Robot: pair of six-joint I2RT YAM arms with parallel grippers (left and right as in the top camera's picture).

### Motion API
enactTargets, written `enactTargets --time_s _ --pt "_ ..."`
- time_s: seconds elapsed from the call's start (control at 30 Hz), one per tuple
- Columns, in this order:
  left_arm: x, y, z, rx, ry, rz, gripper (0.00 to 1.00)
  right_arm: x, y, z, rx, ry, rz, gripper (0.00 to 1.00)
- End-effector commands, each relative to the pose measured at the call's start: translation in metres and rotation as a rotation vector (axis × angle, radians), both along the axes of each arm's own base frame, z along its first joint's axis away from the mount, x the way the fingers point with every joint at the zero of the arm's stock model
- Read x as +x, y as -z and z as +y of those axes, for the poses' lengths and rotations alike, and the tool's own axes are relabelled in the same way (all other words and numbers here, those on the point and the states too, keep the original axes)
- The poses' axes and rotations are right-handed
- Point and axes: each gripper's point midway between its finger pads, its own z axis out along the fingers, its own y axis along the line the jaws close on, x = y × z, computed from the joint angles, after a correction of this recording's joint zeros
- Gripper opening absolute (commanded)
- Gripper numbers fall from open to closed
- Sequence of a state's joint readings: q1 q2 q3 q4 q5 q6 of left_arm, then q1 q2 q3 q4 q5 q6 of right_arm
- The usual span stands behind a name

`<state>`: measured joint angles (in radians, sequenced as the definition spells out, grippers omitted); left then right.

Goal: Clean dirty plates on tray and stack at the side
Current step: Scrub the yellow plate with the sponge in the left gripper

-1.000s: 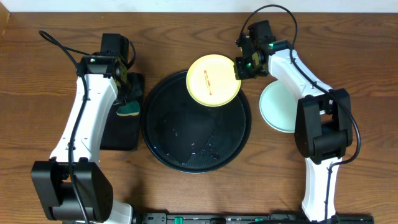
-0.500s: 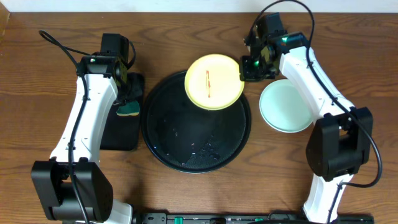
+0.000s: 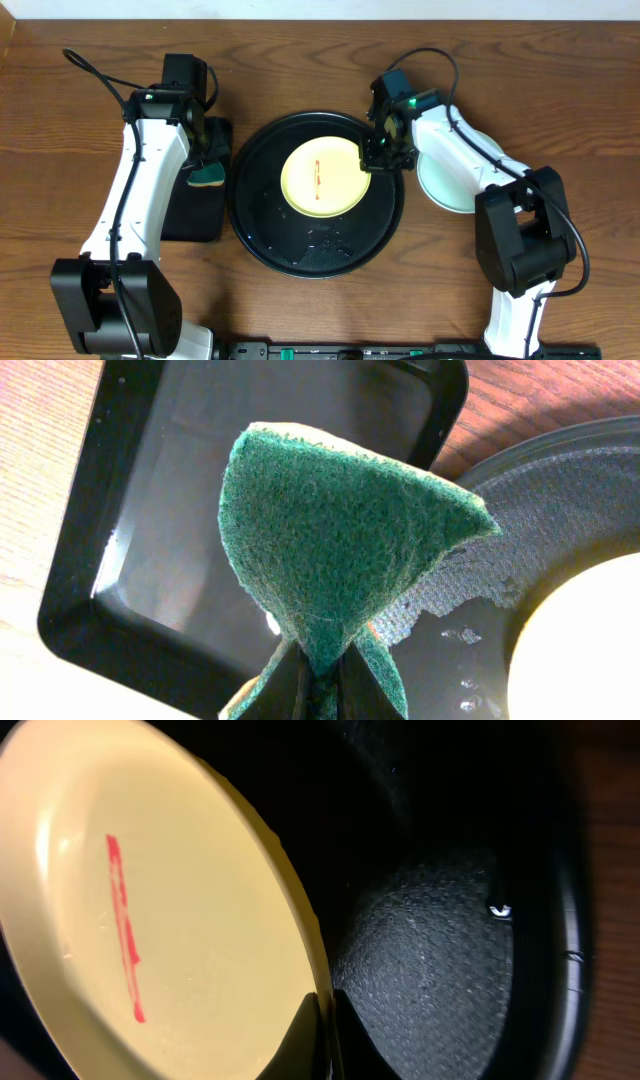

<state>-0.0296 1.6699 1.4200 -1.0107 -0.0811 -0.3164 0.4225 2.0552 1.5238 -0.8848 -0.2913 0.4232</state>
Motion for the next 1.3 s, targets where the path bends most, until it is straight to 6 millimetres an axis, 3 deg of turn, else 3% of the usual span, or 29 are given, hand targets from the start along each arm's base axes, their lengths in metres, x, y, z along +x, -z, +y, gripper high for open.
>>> enactTargets --time_s 0.0,0.2,0.27,0.33,0.5,0.73,0.87,1.1,1.27 --pt "0.004 -0.013 -0.001 0.005 0.011 -0.036 0.07 -0.007 0.012 0.006 -0.001 0.010 0.016 0.01" --pt "0.006 -0.013 -0.015 0.005 0.052 -0.042 0.08 -0.011 0.022 0.019 0.012 -0.043 -0.023 0.03" --pt "0.006 -0.013 -0.025 0.004 0.079 -0.042 0.07 -0.014 0.027 0.023 0.013 -0.055 -0.030 0.13" --pt "0.006 -0.013 -0.037 -0.012 0.119 -0.042 0.07 -0.017 0.031 0.024 0.013 -0.061 -0.030 0.17" --pt "0.012 -0.016 -0.087 -0.181 0.277 -0.080 0.07 -0.018 0.039 0.014 -0.037 0.005 -0.020 0.16" --pt "0.020 -0.013 -0.102 -0.193 0.317 -0.120 0.07 -0.017 0.041 0.014 -0.035 0.008 -0.026 0.11" --pt "0.017 -0.002 -0.109 -0.193 0.334 -0.090 0.07 -0.017 0.043 0.014 -0.033 0.010 -0.030 0.01" --pt "0.013 0.029 -0.139 -0.188 0.412 -0.012 0.07 -0.017 0.044 0.014 -0.030 0.017 -0.032 0.01" --pt "0.007 0.062 -0.158 -0.178 0.455 0.072 0.08 -0.017 0.044 0.014 -0.031 0.017 -0.031 0.01"
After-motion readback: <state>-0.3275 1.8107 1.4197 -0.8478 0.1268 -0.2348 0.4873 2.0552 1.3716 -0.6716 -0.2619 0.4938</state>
